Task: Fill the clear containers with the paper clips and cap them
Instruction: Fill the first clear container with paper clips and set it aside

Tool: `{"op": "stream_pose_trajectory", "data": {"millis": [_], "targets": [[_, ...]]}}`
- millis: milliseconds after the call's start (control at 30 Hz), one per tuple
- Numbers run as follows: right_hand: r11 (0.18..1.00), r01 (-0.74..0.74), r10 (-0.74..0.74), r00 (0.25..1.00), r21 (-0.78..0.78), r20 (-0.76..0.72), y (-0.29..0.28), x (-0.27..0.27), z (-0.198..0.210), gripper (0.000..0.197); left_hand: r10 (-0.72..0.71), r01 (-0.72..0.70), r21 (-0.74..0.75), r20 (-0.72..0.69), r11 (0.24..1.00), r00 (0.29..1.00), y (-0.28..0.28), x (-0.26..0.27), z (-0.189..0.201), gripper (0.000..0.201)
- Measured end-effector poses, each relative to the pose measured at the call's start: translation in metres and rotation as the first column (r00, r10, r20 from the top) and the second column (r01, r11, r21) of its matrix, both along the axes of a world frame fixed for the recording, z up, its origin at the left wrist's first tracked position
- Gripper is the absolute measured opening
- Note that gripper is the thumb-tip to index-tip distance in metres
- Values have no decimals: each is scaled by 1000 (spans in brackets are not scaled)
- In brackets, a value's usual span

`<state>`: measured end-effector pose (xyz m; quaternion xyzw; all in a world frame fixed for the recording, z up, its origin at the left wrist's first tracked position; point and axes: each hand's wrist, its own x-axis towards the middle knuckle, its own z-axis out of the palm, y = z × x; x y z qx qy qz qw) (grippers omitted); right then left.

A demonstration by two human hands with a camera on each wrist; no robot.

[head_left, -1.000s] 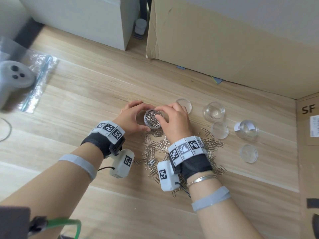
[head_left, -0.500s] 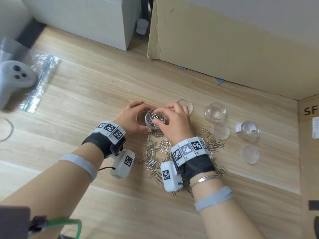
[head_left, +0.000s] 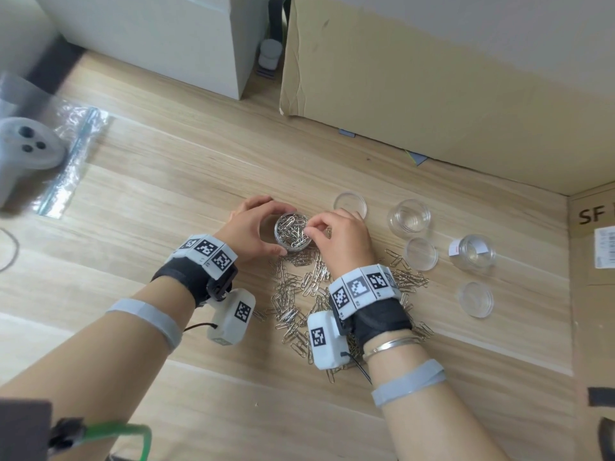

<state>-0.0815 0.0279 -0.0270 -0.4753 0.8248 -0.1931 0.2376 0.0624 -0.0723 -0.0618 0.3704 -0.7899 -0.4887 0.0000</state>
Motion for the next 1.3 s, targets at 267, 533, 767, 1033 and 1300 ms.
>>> {"op": "stream_pose_trajectory", "data": {"millis": [267,533,767,1033,1300], "targets": [[981,192,-186,974,31,-125,1,-28,0,39,7,-7,12,-10,1000,1000,0,0,-3,72],[953,189,-136,965,238,-224,-7,-44,-3,80,10,-7,-61,53,998,999,3,-4,-3,76],[941,202,-142,964,271,-226,-10,-46,-9,66,49,-40,-99,91,994,995,0,-15,2,69],[972,48,-21,993,230,-120,-10,-44,10,66,124,-122,-63,43,991,991,1,-32,10,66],[988,-81,82,997,128,0,-8,-40,36,63,180,-155,137,-191,978,965,5,-46,14,66]]}}
